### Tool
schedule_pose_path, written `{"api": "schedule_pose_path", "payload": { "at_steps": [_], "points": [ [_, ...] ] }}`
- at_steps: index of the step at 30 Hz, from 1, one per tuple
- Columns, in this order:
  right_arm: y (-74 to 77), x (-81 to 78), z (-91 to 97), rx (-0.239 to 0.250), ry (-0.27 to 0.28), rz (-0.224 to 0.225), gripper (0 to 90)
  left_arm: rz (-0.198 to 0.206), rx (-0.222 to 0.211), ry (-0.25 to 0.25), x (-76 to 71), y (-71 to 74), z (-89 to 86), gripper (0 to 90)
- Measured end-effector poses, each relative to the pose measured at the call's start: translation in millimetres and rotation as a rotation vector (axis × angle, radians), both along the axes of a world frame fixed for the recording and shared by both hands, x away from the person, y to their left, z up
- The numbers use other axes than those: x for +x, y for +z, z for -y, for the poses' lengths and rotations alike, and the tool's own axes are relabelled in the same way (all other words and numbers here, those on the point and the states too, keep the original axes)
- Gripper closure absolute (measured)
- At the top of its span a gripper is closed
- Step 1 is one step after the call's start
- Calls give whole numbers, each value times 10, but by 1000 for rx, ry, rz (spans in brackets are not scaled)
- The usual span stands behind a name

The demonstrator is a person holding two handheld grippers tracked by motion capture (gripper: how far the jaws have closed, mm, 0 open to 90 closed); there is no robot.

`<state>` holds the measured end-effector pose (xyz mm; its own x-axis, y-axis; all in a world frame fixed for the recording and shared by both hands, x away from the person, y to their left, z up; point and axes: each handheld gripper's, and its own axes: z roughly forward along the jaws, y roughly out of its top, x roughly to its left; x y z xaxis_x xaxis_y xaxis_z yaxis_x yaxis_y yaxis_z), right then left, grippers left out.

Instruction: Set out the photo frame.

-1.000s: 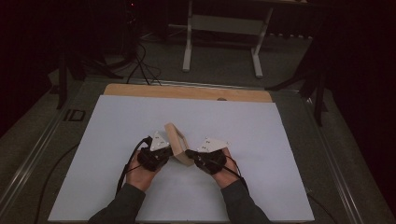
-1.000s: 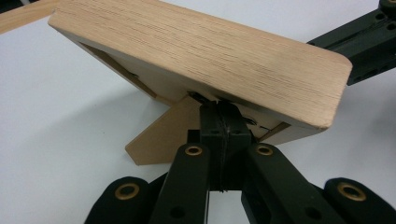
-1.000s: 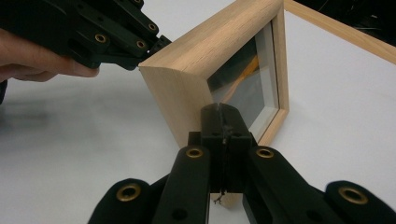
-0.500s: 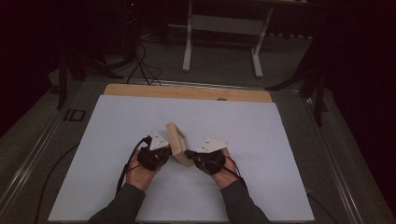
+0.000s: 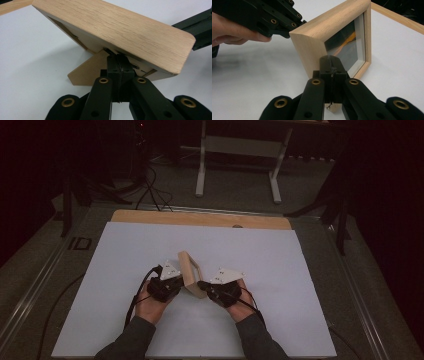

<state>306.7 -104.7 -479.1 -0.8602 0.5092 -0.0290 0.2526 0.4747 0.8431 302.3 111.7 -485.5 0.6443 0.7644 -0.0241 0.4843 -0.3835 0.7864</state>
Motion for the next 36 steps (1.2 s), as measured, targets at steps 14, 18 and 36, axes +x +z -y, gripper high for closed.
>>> {"api": "schedule_pose_path", "payload": {
  "at_steps": [14,18,36],
  "points": [
    [1,-16,-36,2,6,5,896,-3,-9,12,23,-7,-15,896],
    [-2,-17,-43,5,7,5,895,-2,-17,21,27,-12,-12,896],
    [28,0,49,20,-14,4,702,4,-27,75,20,-11,-130,734]
  ]
}}
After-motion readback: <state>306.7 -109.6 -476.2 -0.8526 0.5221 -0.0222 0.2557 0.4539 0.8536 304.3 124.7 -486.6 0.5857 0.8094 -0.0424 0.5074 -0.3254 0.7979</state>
